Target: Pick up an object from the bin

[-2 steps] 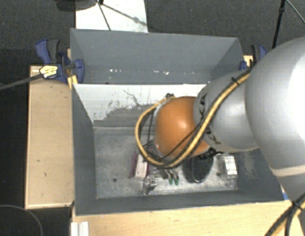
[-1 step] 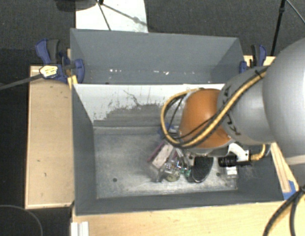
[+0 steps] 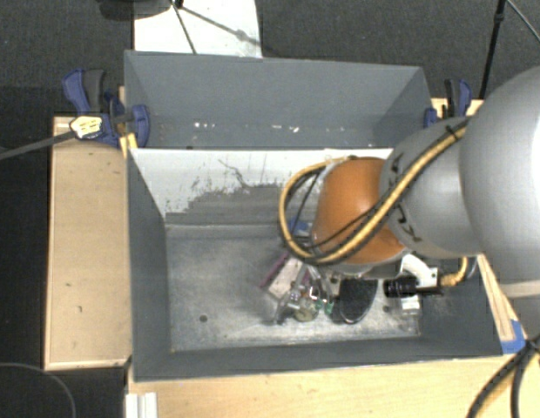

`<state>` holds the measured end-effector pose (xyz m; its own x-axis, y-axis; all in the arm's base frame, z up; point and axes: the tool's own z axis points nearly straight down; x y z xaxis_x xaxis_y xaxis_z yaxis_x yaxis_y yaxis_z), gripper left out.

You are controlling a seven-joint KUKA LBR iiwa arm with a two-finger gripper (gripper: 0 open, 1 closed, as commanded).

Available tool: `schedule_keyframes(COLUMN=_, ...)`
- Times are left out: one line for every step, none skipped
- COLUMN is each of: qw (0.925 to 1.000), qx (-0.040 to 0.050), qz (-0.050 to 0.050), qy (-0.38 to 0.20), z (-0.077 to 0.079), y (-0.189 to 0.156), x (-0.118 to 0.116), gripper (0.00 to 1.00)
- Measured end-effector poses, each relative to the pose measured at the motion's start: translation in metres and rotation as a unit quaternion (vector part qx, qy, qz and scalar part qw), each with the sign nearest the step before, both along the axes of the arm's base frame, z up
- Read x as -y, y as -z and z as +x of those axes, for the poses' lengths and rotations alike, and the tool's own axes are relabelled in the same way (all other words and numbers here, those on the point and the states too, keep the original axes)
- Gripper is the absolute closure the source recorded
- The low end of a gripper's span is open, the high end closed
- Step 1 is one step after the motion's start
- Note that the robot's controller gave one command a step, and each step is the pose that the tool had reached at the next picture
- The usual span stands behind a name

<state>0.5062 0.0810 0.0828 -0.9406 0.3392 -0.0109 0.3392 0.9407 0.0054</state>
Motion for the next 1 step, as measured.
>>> schedule_keyframes(qw=0.9999, qx=0.0044, qz=0.002, qy=0.013, z=-0.0008, y=0.0072, x=0.0023, gripper=0.00)
